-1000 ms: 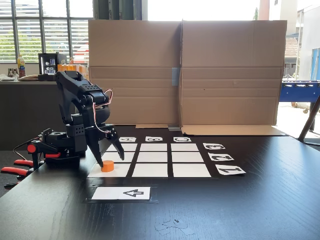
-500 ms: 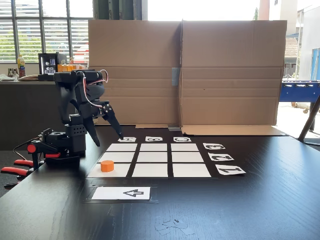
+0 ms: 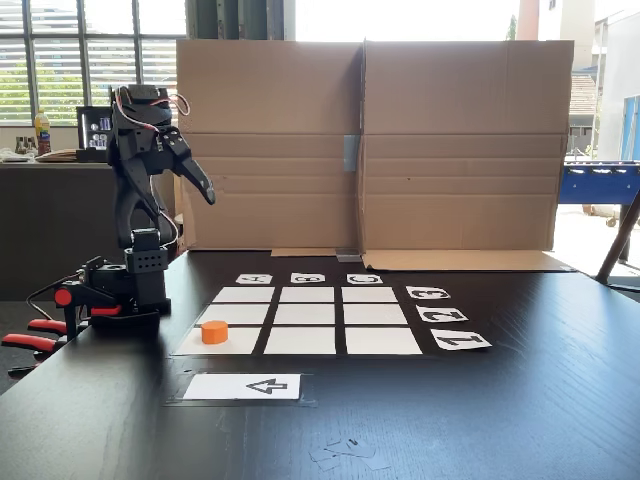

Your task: Pick up the round, orange token and place it in the grid on square A1.

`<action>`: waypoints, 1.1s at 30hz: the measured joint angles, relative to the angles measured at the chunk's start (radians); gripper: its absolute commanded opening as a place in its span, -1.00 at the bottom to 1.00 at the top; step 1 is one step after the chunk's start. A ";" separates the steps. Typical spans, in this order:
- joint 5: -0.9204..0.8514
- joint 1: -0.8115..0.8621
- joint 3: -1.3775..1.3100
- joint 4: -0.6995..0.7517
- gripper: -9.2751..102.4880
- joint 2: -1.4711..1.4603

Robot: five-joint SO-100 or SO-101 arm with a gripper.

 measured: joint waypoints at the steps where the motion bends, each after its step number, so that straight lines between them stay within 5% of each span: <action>1: -0.008 0.029 0.000 0.000 -0.30 0.021; 16: -0.084 0.321 0.071 0.000 -0.31 0.374; 33: -0.106 0.439 0.733 -0.034 -0.34 0.695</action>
